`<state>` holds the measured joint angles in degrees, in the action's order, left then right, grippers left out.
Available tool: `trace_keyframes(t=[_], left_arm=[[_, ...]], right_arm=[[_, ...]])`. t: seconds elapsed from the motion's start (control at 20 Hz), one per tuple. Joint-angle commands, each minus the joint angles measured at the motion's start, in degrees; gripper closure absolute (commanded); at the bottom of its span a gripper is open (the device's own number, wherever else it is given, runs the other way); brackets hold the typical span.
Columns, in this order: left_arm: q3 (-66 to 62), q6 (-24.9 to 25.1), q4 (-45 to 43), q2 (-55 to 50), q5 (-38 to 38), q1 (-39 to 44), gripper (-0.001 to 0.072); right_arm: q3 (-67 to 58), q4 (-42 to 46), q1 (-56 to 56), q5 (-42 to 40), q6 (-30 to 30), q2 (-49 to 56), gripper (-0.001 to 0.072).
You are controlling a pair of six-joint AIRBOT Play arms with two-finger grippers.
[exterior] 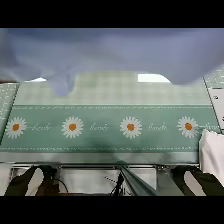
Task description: Fold the shirts.
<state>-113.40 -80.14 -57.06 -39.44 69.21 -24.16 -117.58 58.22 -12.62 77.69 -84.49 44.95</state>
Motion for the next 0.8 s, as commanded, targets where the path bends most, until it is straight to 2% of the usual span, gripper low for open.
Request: trace_keyframes(t=[0.0, 0.2, 0.4, 0.55, 0.75], left_arm=[[-0.9, -1.7, -10.5, 7.5, 3.8, 1.9, 0.0689], [6.2, -3.3, -15.0, 11.1, 5.9, 10.4, 0.0689], [21.5, -3.8, -17.9, 10.9, 7.9, 13.3, 0.0688], [37.8, -3.6, -14.5, 8.8, 5.0, 13.2, 0.0688], [52.7, -2.9, -8.7, -1.3, -7.7, 13.2, 0.0688]], right_arm=[[1.2, 5.4, 0.0, 4.9, -1.7, -8.8, 0.0682], [1.5, 9.9, 0.0, 16.0, -3.5, -10.5, 0.0681], [11.6, 8.3, 0.0, 18.6, -3.1, -10.5, 0.0681], [27.5, 8.1, 0.0, 12.7, -1.4, -10.5, 0.0682], [47.1, 6.5, 0.1, -3.4, 1.0, -5.0, 0.0682]])
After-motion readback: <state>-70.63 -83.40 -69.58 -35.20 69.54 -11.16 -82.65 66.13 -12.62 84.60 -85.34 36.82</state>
